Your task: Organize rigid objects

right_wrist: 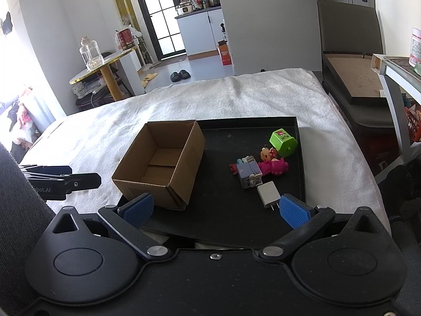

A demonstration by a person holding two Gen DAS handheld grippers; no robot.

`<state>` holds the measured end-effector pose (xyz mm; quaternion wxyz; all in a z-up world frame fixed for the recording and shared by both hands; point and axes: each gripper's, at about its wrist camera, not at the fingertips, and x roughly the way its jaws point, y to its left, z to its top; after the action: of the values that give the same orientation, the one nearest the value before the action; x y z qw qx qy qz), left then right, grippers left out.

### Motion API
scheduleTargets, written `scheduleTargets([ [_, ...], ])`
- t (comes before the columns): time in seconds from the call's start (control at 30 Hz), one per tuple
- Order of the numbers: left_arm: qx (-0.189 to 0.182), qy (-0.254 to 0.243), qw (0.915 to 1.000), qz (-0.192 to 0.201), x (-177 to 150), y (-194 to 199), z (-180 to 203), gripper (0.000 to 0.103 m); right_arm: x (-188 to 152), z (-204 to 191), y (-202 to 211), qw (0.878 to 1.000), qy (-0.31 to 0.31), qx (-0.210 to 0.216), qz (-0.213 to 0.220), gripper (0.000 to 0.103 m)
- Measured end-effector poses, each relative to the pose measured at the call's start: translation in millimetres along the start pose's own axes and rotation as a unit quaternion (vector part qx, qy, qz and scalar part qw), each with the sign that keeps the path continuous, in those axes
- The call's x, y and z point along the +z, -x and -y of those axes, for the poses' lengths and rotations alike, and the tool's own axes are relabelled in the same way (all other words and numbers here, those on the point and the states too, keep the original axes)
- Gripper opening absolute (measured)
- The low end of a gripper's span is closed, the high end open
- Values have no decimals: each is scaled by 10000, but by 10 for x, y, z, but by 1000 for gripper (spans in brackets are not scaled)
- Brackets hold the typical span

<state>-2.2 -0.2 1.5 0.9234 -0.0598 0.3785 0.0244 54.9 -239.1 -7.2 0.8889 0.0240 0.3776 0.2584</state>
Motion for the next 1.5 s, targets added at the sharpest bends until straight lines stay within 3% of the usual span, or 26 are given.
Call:
scheduleTargets([
  [0.53, 23, -77, 10000, 38, 31, 22, 13, 100, 24, 31, 3, 10000, -9, 13, 19, 103],
  [0.93, -90, -307, 9995, -16, 127, -97, 67, 100, 64, 55, -68, 9995, 48, 291, 72, 103],
  [1.5, 412, -225, 9987, -181, 224, -345, -21, 100, 19, 167, -375, 9999, 17, 57, -104, 103],
])
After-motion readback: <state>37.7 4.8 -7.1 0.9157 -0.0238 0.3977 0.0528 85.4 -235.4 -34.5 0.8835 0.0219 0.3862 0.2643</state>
